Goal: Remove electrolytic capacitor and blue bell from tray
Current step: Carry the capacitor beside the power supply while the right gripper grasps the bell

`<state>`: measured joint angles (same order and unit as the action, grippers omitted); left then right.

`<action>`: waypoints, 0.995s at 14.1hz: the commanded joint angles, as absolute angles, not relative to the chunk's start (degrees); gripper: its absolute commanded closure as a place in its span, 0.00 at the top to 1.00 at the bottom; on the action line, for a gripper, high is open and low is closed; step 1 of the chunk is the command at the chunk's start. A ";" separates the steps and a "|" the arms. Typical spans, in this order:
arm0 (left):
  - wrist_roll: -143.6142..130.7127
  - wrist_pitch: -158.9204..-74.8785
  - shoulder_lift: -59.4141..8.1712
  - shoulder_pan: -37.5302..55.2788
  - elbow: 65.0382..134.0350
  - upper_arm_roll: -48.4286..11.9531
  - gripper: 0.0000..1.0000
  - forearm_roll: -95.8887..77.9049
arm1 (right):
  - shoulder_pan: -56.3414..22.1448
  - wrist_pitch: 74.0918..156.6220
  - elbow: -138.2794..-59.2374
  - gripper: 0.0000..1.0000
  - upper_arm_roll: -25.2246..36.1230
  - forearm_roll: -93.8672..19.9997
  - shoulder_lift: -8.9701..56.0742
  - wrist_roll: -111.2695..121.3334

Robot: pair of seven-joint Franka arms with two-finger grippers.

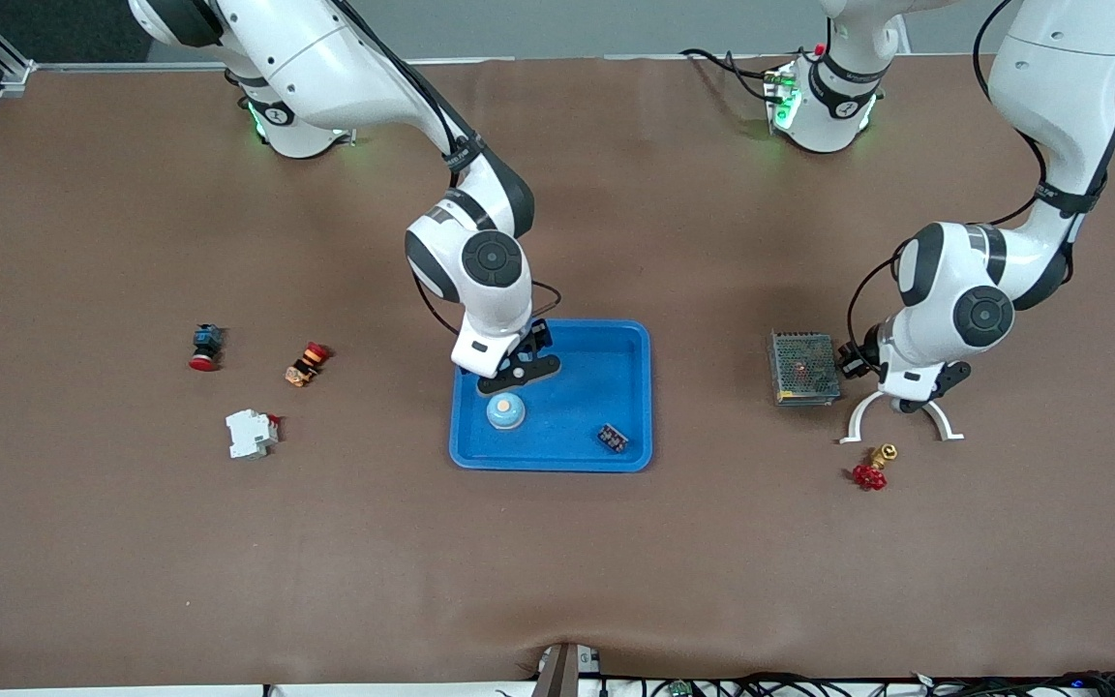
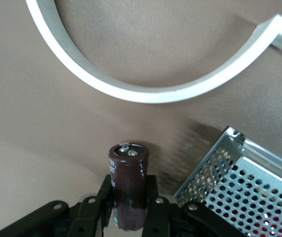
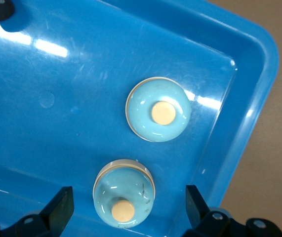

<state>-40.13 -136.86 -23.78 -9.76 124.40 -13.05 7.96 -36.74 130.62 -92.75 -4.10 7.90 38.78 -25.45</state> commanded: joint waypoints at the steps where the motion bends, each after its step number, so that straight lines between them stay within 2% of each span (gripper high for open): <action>1: -39.46 -137.81 -22.59 -10.11 125.42 -13.36 0.00 10.62 | -36.83 131.40 -92.81 1.00 -4.13 6.77 39.55 -24.43; 14: -30.33 -137.11 -22.59 -9.93 123.84 -14.41 0.00 12.39 | -37.35 136.14 -95.10 1.00 -4.04 6.77 41.57 -24.43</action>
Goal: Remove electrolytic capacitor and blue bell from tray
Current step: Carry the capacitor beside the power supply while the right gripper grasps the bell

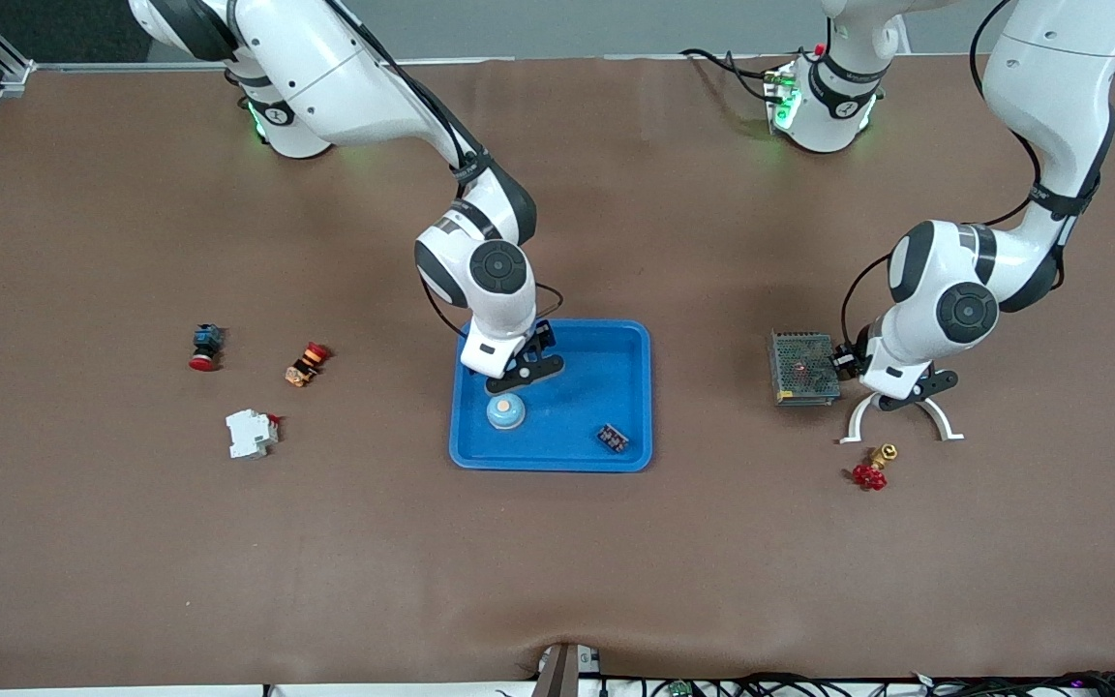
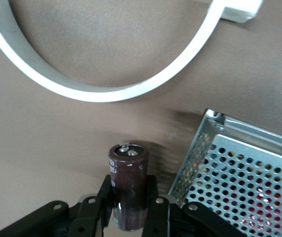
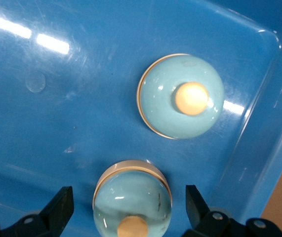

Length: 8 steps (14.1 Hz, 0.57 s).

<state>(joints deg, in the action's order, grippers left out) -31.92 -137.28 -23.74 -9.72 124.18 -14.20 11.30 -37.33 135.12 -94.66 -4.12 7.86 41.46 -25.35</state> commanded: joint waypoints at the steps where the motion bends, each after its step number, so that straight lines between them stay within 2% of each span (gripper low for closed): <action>1: -30.15 -137.11 -22.76 -9.93 123.66 -14.41 0.00 12.39 | -37.35 137.01 -95.45 1.00 -4.04 6.77 41.83 -24.43; 3: -30.06 -137.20 -23.11 -9.67 123.14 -14.50 0.00 12.39 | -37.27 139.65 -97.11 1.00 -4.04 6.77 41.92 -24.43; 8: -27.60 -137.20 -24.87 -8.97 121.47 -14.59 0.00 12.39 | -37.00 139.83 -97.21 1.00 -4.04 6.77 41.92 -24.43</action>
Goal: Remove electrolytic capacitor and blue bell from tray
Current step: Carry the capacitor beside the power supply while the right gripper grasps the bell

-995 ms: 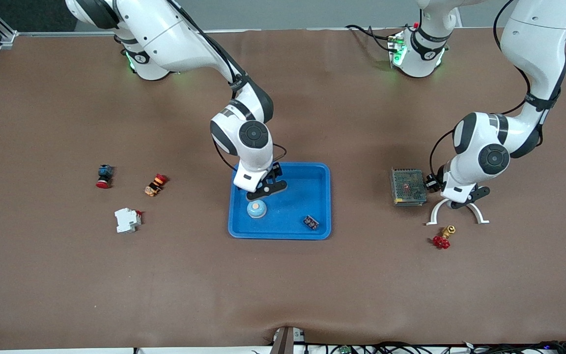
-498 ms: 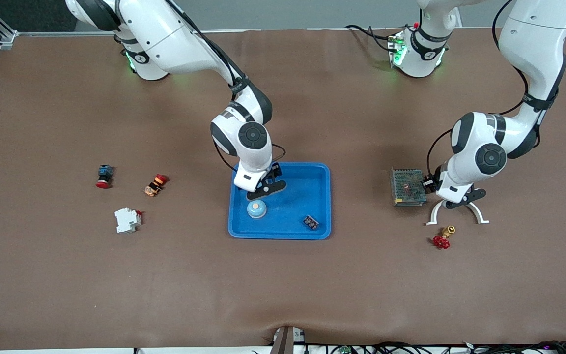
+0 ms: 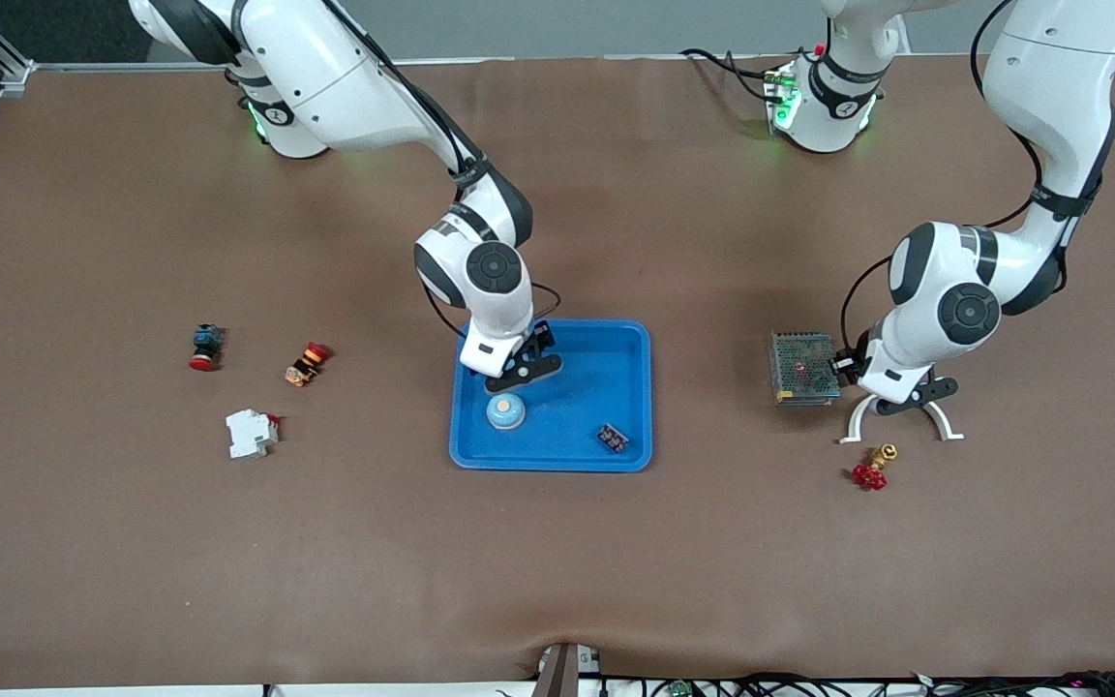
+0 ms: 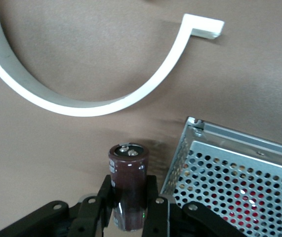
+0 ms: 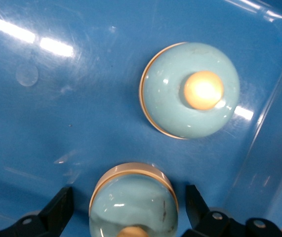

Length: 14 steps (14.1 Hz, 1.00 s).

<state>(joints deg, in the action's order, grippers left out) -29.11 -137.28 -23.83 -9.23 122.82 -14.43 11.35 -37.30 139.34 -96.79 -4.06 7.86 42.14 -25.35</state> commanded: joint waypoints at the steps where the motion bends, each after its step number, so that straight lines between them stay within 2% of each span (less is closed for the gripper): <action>1: -27.25 -137.20 -25.05 -8.96 121.20 -14.59 0.00 12.48 | -37.00 139.75 -97.21 1.00 -4.13 6.85 41.92 -24.43; 2: -26.81 -137.20 -25.14 -8.96 121.29 -14.59 0.00 12.48 | -36.91 139.75 -97.12 0.94 -4.13 6.77 41.92 -24.43; 5: -23.04 -137.28 -26.10 -9.05 121.29 -14.59 0.00 12.48 | -36.91 139.57 -96.86 0.57 -4.13 6.77 41.84 -24.78; 6: -22.51 -137.29 -26.19 -9.05 121.46 -14.50 0.00 12.48 | -37.00 139.40 -96.77 0.51 -4.13 6.77 41.84 -24.96; 8: -21.97 -137.29 -26.54 -9.05 121.46 -14.50 0.00 12.57 | -37.00 139.13 -96.68 0.43 -4.13 6.77 41.66 -24.96; 11: -21.97 -137.90 -27.59 -9.23 121.20 -14.50 0.00 12.92 | -37.18 138.78 -96.50 0.41 -4.22 6.68 41.14 -24.70; 14: -21.89 -137.90 -27.95 -9.58 121.11 -14.50 0.00 14.68 | -36.92 129.68 -93.44 0.41 -5.53 6.24 38.07 -24.52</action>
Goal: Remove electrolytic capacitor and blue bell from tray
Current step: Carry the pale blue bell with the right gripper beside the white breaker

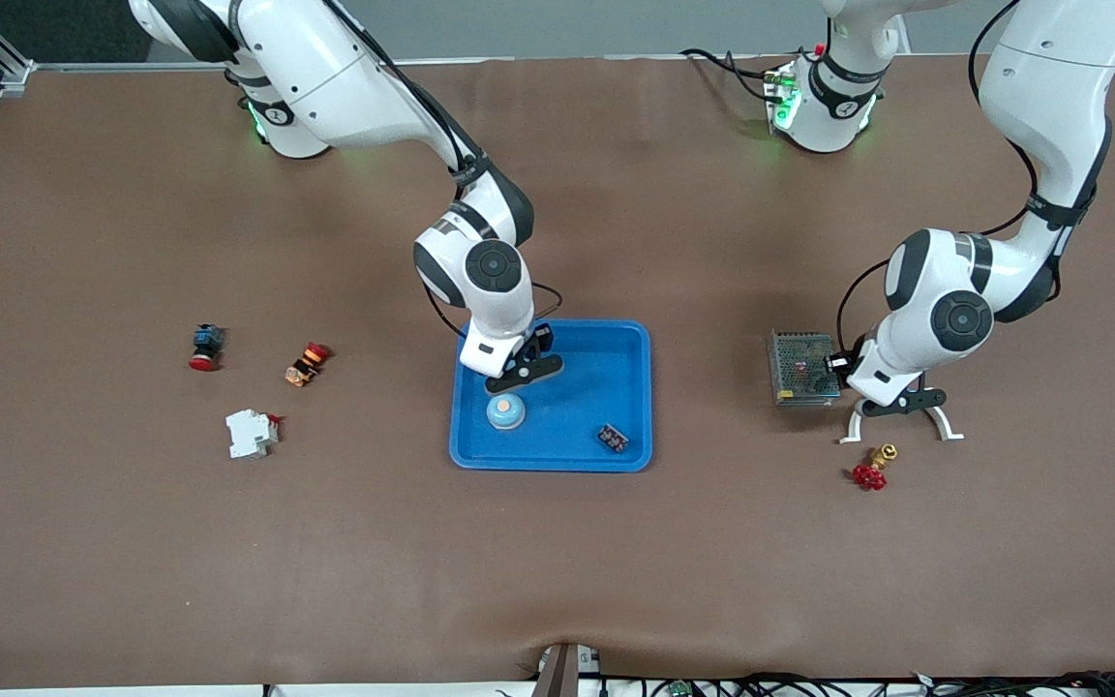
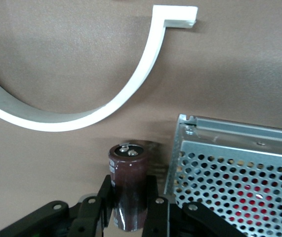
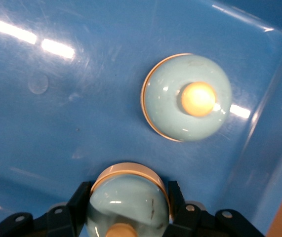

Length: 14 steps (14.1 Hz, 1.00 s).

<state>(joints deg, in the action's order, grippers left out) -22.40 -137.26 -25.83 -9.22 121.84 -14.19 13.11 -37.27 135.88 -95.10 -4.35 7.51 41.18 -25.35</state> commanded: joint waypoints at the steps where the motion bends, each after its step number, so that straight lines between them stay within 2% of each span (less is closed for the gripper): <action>1: -21.88 -137.90 -28.04 -9.41 120.59 -14.50 0.00 14.76 | -36.57 125.46 -92.21 0.41 -5.97 6.24 36.32 -24.26; 5: -18.48 -137.90 -28.04 -9.23 120.24 -14.50 0.00 14.68 | -34.55 112.00 -89.83 0.41 -6.24 3.62 28.67 -16.74; 9: -16.79 -137.81 -27.95 -9.41 120.15 -14.50 0.00 14.76 | -22.45 101.45 -88.34 0.41 -5.98 -3.50 23.12 9.52; 14: -13.45 -137.81 -27.86 -9.76 120.06 -14.50 0.00 14.68 | -9.95 100.10 -86.40 0.41 -5.54 -1.42 23.64 35.55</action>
